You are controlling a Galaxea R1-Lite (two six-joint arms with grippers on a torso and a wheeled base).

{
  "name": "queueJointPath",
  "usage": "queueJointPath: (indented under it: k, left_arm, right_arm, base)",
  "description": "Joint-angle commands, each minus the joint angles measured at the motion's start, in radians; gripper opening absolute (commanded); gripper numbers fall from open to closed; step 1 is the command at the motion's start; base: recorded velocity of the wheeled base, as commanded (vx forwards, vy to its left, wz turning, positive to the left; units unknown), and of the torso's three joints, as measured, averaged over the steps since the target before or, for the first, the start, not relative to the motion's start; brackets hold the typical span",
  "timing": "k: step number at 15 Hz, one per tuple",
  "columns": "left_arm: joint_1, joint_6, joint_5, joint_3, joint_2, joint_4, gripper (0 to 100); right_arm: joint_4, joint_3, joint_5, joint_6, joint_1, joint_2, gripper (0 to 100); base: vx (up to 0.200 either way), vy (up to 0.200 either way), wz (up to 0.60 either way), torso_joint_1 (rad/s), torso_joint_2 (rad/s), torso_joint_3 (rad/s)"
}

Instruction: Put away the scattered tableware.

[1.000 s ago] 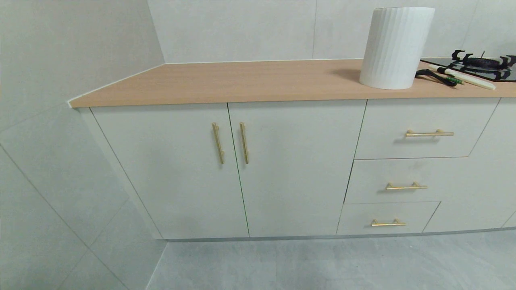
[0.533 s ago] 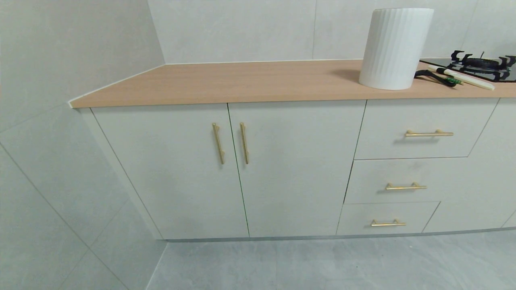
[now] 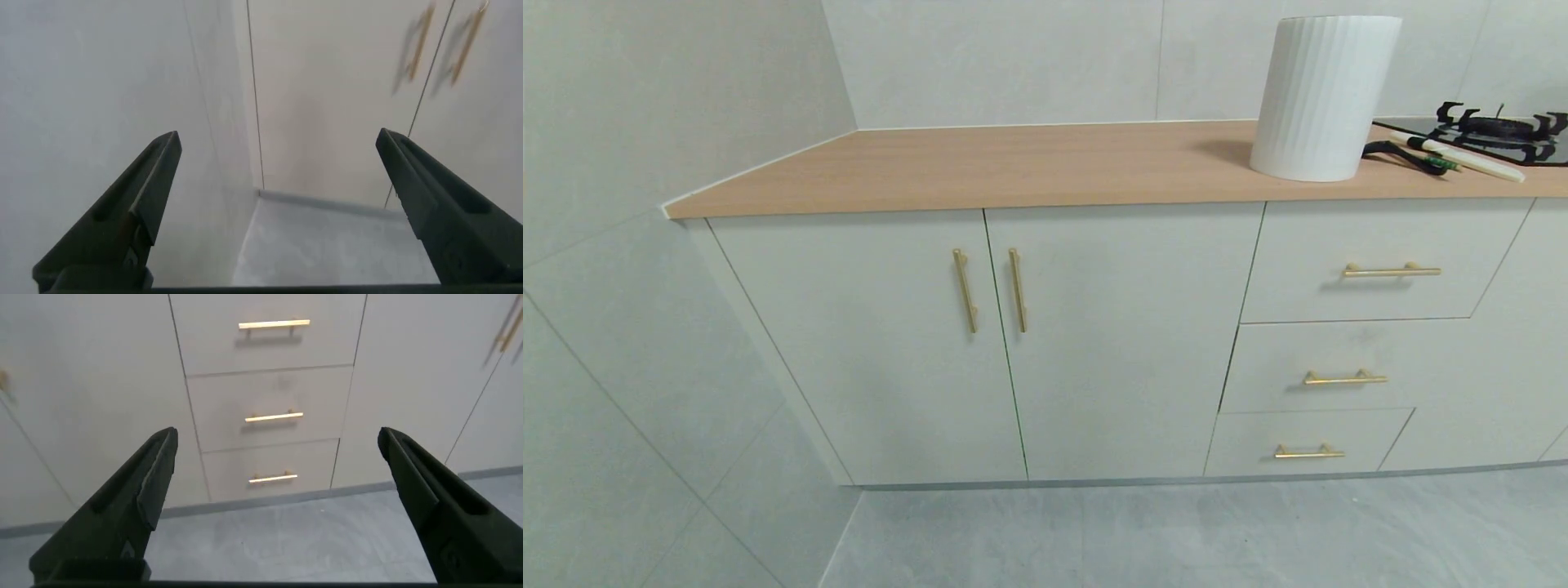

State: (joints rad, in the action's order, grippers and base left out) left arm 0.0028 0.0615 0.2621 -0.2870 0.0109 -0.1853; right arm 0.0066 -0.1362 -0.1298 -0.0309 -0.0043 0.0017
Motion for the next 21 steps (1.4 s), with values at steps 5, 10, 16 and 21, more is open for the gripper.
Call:
queueJointPath:
  k: [5,10,16,21]
  left_arm:
    - [0.005,-0.003,-0.106,0.287,-0.011,0.23,100]
    - [0.005,-0.046,-0.231,0.287,-0.011,0.188,100]
    - [0.003,-0.057,-0.231,0.287,-0.011,0.188,100]
    - [0.003,-0.066,-0.231,0.287,-0.011,0.188,100]
  right_arm:
    - [-0.063,0.135,0.099,-0.032,0.001,0.0,100]
    - [-0.042,0.136,0.136,-0.023,0.004,0.0,100]
    - [-0.01,0.136,0.177,0.011,0.01,-0.002,100]
    - [-0.01,0.135,0.174,0.02,0.01,-0.002,100]
  base:
    - [0.0,0.0,0.0,0.0,0.0,0.0]
    - [0.0,0.0,0.0,0.0,0.0,0.0]
    - [0.0,0.0,0.0,0.0,0.0,0.0]
    - [0.0,0.0,0.0,0.0,0.0,0.0]
